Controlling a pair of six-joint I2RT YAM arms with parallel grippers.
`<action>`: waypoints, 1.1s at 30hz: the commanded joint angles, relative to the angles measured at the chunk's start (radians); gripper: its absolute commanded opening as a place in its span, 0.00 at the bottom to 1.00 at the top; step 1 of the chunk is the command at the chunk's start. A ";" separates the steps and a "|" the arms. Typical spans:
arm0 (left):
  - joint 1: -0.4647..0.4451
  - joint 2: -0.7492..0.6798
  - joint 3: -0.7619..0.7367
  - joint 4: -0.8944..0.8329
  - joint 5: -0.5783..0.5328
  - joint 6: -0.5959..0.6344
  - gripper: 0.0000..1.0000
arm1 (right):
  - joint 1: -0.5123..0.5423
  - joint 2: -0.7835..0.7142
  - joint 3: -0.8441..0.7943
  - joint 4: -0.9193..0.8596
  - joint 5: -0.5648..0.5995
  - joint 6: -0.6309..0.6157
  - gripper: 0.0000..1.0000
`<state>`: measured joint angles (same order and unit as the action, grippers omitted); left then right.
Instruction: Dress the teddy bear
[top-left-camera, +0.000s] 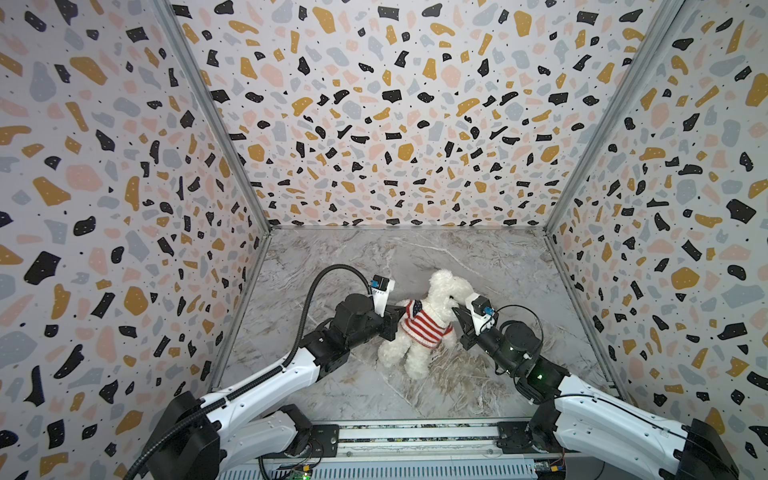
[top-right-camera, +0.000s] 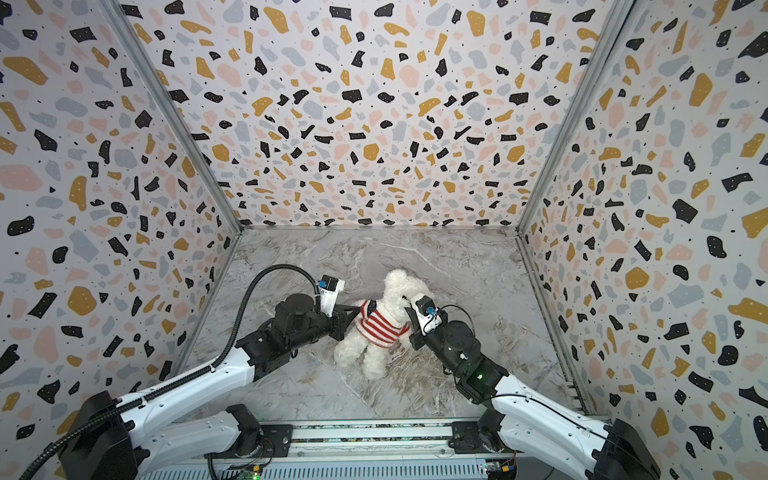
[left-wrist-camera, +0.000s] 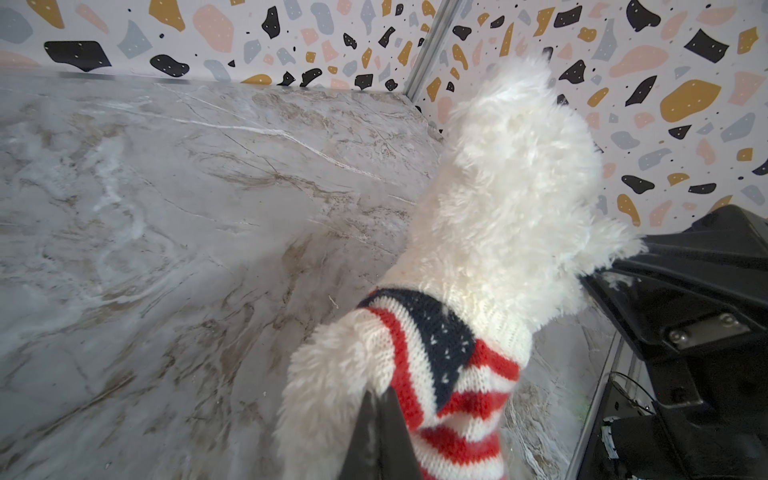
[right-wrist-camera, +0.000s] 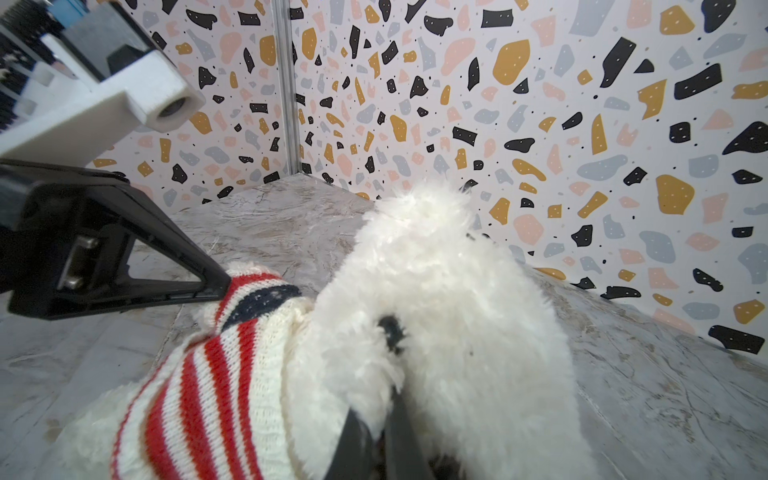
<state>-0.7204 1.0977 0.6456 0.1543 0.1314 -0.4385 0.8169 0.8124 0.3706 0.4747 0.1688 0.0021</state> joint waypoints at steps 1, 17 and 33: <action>0.013 0.025 -0.031 0.066 -0.066 -0.052 0.00 | -0.008 -0.010 0.007 0.040 0.041 0.013 0.00; 0.006 0.067 -0.019 0.058 -0.142 -0.074 0.00 | 0.005 0.020 0.013 0.065 0.038 -0.009 0.00; -0.039 0.022 0.003 0.029 -0.044 0.025 0.45 | 0.002 0.090 0.054 0.061 0.029 -0.010 0.00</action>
<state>-0.7567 1.1496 0.6353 0.1783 0.0700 -0.4389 0.8238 0.8982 0.3721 0.4866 0.1921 -0.0025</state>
